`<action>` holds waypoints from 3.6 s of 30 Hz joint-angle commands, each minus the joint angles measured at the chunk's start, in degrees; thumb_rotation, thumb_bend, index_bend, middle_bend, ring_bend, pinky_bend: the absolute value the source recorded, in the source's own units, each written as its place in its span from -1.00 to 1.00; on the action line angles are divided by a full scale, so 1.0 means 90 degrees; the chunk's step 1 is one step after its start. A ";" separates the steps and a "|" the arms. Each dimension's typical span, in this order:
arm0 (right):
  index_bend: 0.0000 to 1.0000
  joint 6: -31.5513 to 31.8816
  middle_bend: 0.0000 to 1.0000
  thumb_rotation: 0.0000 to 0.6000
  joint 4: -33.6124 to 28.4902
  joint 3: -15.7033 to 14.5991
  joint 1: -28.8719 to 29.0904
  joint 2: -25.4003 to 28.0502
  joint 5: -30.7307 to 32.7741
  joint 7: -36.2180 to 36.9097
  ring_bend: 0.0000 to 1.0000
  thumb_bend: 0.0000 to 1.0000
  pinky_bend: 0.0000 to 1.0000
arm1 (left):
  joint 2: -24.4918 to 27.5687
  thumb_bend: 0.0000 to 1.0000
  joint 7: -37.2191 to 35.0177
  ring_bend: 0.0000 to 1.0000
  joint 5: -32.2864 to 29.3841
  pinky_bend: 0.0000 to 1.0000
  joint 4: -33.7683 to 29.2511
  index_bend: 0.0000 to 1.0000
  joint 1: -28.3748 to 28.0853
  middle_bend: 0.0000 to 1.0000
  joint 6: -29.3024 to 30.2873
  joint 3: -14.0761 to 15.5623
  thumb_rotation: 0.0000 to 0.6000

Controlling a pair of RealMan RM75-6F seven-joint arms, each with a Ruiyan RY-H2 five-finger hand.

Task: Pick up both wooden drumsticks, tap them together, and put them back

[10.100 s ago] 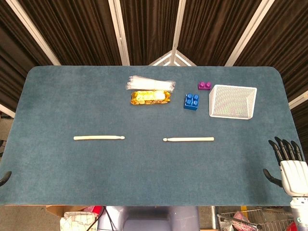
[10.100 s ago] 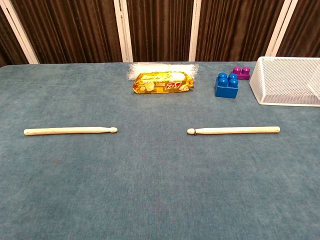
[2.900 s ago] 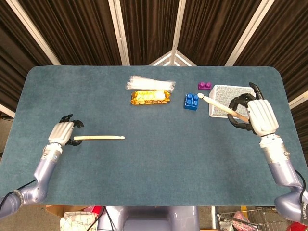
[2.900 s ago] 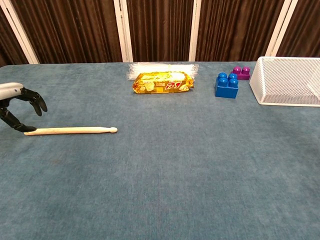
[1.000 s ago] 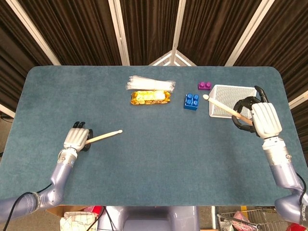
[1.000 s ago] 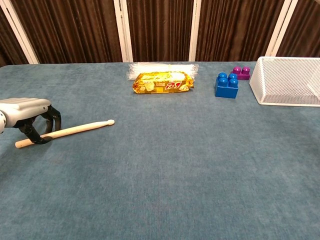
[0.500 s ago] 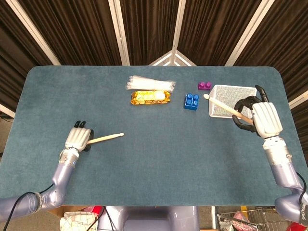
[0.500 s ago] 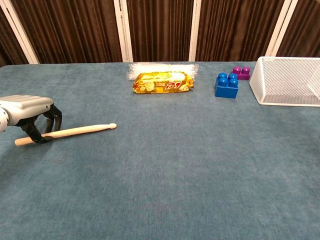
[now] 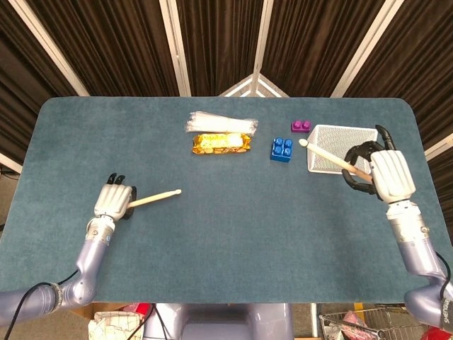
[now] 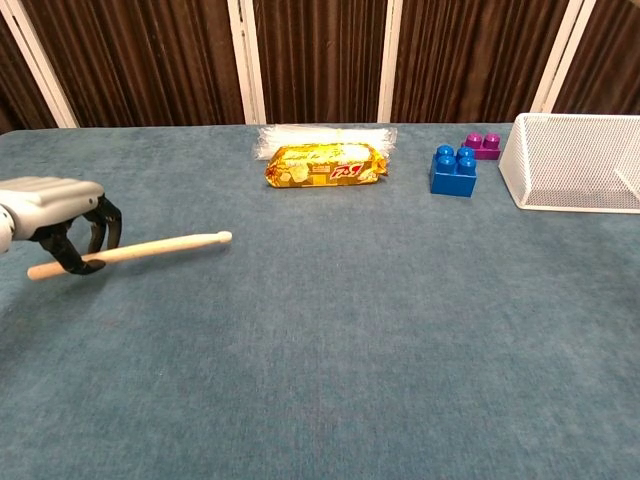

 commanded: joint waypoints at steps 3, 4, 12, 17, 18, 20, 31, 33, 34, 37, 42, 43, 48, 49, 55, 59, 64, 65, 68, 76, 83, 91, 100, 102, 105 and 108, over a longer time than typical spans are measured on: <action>0.35 0.0005 0.21 1.00 -0.0069 0.0000 0.0022 -0.0048 -0.0012 -0.0104 -0.24 -0.08 -1.00 | 0.0324 0.18 -0.0345 -0.78 0.0527 -1.00 -0.0296 0.13 0.0131 0.10 0.0291 -0.0042 1.00; 0.35 -0.0006 0.21 1.00 -0.0079 0.0001 0.0036 -0.0062 -0.0014 -0.0118 -0.24 -0.08 -1.00 | 0.0382 0.18 -0.0414 -0.78 0.0639 -1.00 -0.0333 0.13 0.0154 0.11 0.0330 -0.0038 1.00; 0.36 -0.0130 0.22 1.00 -0.0095 0.0094 0.0260 -0.0295 0.0022 -0.0316 -0.23 -0.02 -1.00 | 0.0818 0.20 -0.2063 -0.75 0.2237 -1.00 -0.0382 0.15 0.0436 0.13 0.0613 -0.0044 1.00; 0.36 -0.0243 0.22 1.00 -0.0093 0.0221 0.0483 -0.0406 0.0039 -0.0443 -0.23 -0.02 -1.00 | 0.0851 0.20 -0.3649 -0.75 0.3515 -1.00 -0.0145 0.15 0.0628 0.13 0.1273 -0.0144 1.00; 0.36 -0.0262 0.22 1.00 -0.0105 0.0239 0.0508 -0.0416 0.0058 -0.0467 -0.23 -0.02 -1.00 | 0.0844 0.20 -0.3785 -0.75 0.3606 -1.00 -0.0105 0.15 0.0638 0.13 0.1321 -0.0152 1.00; 0.36 -0.0329 0.22 1.00 -0.0139 0.0291 0.0588 -0.0448 0.0125 -0.0548 -0.23 -0.02 -1.00 | 0.0817 0.20 -0.4131 -0.75 0.3839 -1.00 -0.0009 0.16 0.0660 0.13 0.1469 -0.0192 1.00; 0.36 -0.0806 0.22 1.00 -0.0218 0.0485 0.1050 -0.0737 0.0560 -0.0986 -0.23 -0.02 -1.00 | 0.0526 0.19 -0.4894 -0.75 0.4639 -1.00 0.0291 0.17 0.0617 0.14 0.2030 -0.0315 1.00; 0.36 -0.0847 0.22 1.00 -0.0246 0.0503 0.1112 -0.0788 0.0590 -0.1049 -0.23 -0.02 -1.00 | 0.0502 0.19 -0.4887 -0.75 0.4634 -1.00 0.0263 0.18 0.0577 0.14 0.1960 -0.0329 1.00; 0.36 -0.0867 0.22 1.00 -0.0276 0.0515 0.1150 -0.0817 0.0607 -0.1092 -0.23 -0.02 -1.00 | 0.0483 0.19 -0.4857 -0.75 0.4626 -1.00 0.0242 0.18 0.0546 0.14 0.1917 -0.0347 1.00; 0.36 -0.0922 0.22 1.00 -0.0433 0.0533 0.1296 -0.0936 0.0664 -0.1377 -0.23 -0.02 -1.00 | 0.0397 0.19 -0.4557 -0.75 0.4557 -1.00 0.0119 0.18 0.0417 0.14 0.1710 -0.0410 1.00; 0.36 -0.1072 0.22 1.00 -0.0699 0.0638 0.1563 -0.1106 0.1017 -0.1947 -0.23 -0.02 -1.00 | 0.0156 0.19 -0.4088 -0.75 0.4384 -1.00 -0.0107 0.18 0.0237 0.14 0.1488 -0.0547 1.00; 0.36 -0.1081 0.22 1.00 -0.0730 0.0649 0.1592 -0.1126 0.1060 -0.2014 -0.23 -0.02 -1.00 | 0.0132 0.19 -0.4023 -0.75 0.4357 -1.00 -0.0137 0.18 0.0215 0.14 0.1455 -0.0563 1.00; 0.36 -0.1119 0.23 1.00 -0.0907 0.0661 0.1775 -0.1270 0.1226 -0.2425 -0.23 -0.02 -1.00 | -0.0085 0.19 -0.3641 -0.75 0.4208 -1.00 -0.0276 0.17 0.0033 0.14 0.1252 -0.0678 1.00; 0.36 -0.1108 0.23 1.00 -0.0945 0.0664 0.1795 -0.1296 0.1252 -0.2486 -0.23 -0.02 -1.00 | -0.0134 0.19 -0.3610 -0.75 0.4182 -1.00 -0.0297 0.18 0.0009 0.14 0.1237 -0.0703 1.00; 0.36 -0.1054 0.23 1.00 -0.1186 0.0645 0.1946 -0.1507 0.1525 -0.2993 -0.23 -0.02 -1.00 | -0.0588 0.19 -0.3290 -0.75 0.4025 -1.00 -0.0303 0.17 -0.0175 0.14 0.1246 -0.0900 1.00; 0.36 -0.1018 0.23 1.00 -0.1270 0.0633 0.2005 -0.1575 0.1664 -0.3203 -0.23 -0.02 -1.00 | -0.0792 0.19 -0.3121 -0.75 0.3916 -1.00 -0.0300 0.17 -0.0248 0.14 0.1229 -0.0968 1.00; 0.37 -0.0950 0.23 1.00 -0.1409 0.0618 0.2049 -0.1594 0.1769 -0.3396 -0.23 -0.02 -1.00 | -0.0968 0.19 -0.3081 -0.75 0.3882 -1.00 -0.0321 0.18 -0.0274 0.15 0.1286 -0.1007 1.00; 0.37 -0.0931 0.23 1.00 -0.1430 0.0608 0.2051 -0.1593 0.1759 -0.3419 -0.23 -0.02 -1.00 | -0.1002 0.19 -0.3073 -0.75 0.3882 -1.00 -0.0315 0.18 -0.0268 0.15 0.1321 -0.1015 1.00; 0.38 -0.0873 0.23 1.00 -0.1469 0.0574 0.2042 -0.1588 0.1716 -0.3448 -0.23 -0.02 -1.00 | -0.1090 0.19 -0.3050 -0.75 0.3824 -1.00 -0.0297 0.18 -0.0241 0.15 0.1401 -0.1053 1.00; 0.38 -0.0760 0.24 1.00 -0.1528 0.0519 0.1989 -0.1533 0.1587 -0.3417 -0.23 -0.01 -1.00 | -0.1162 0.19 -0.2873 -0.75 0.3601 -1.00 -0.0423 0.18 -0.0193 0.15 0.1459 -0.1147 1.00; 0.38 -0.0746 0.24 1.00 -0.1511 0.0473 0.1960 -0.1505 0.1577 -0.3359 -0.23 -0.01 -1.00 | -0.1182 0.19 -0.2807 -0.75 0.3576 -1.00 -0.0477 0.18 -0.0182 0.15 0.1463 -0.1147 1.00; 0.38 -0.0716 0.24 1.00 -0.1514 0.0480 0.1930 -0.1442 0.1559 -0.3281 -0.23 -0.01 -1.00 | -0.1120 0.19 -0.2898 -0.75 0.3685 -1.00 -0.0463 0.17 -0.0162 0.15 0.1389 -0.1028 1.00; 0.38 -0.0652 0.24 1.00 -0.0922 0.0119 0.1495 -0.1062 0.1124 -0.2702 -0.23 -0.01 -1.00 | 0.0167 0.19 -0.3612 -0.75 0.4215 -1.00 0.0111 0.17 0.0451 0.15 0.1334 -0.0223 1.00; 0.38 -0.0608 0.24 1.00 -0.0617 -0.0076 0.1373 -0.1079 0.0833 -0.2466 -0.23 -0.01 -1.00 | 0.0427 0.19 -0.3819 -0.75 0.4247 -1.00 0.0354 0.17 0.0572 0.15 0.1256 -0.0071 1.00; 0.38 -0.0519 0.24 1.00 -0.0002 -0.0398 0.1199 -0.1267 0.0339 -0.1944 -0.23 -0.01 -1.00 | 0.0660 0.19 -0.4031 -0.75 0.4338 -1.00 0.0874 0.17 0.0686 0.15 0.1069 0.0177 1.00; 0.38 -0.0457 0.24 1.00 0.0683 -0.0734 0.1120 -0.1531 -0.0148 -0.1729 -0.23 -0.01 -1.00 | 0.0638 0.19 -0.3964 -0.75 0.4577 -1.00 0.1479 0.17 0.0688 0.15 0.0961 0.0402 1.00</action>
